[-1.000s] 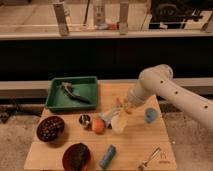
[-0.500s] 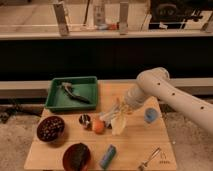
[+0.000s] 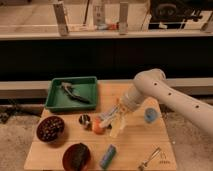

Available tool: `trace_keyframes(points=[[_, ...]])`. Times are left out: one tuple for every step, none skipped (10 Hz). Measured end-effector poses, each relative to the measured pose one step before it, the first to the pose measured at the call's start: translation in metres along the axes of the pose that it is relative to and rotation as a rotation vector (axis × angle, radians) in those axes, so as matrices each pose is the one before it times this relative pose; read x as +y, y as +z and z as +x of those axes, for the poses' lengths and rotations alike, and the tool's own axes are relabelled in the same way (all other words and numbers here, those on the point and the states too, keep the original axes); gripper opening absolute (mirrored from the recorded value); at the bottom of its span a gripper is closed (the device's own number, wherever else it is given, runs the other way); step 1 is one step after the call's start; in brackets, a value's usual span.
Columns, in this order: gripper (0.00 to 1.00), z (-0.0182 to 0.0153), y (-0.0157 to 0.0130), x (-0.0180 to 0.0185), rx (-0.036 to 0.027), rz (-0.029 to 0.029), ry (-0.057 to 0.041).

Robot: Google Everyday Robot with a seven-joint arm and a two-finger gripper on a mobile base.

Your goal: Place banana in paper cup

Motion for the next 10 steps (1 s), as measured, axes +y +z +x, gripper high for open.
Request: trace_keyframes(points=[[0.80,0.00438,0.00082,0.00223,0.01038,-0.01791,0.02098],[0.80,0.00497,-0.00106,0.00333,0.00987,-0.00955,0.02003],[0.80,0.00548,-0.00204,0.00246,0.01511,-0.00582,0.02285],[0.80,0.00362,-0.00116,0.00138,0.01026,-0.00346,0.01411],[0.80,0.00469,-0.00145,0.00095,0.01406,-0.00477,0.01957],[0.80,0.00383,-0.00118,0.00114,0.01235,-0.00432,0.01662],[0.80,0.00126,-0.00041,0.00068,0.00409,-0.00167,0.00518],[0.80,-0.00027,0.00005,-0.00044,-0.00022,0.00002,-0.00082],[0.80,-0.00038,0.00017,-0.00059,-0.00039,-0.00001,-0.00117],[0.80,0.00012,-0.00002,0.00020,0.00017,-0.00010,0.00024]])
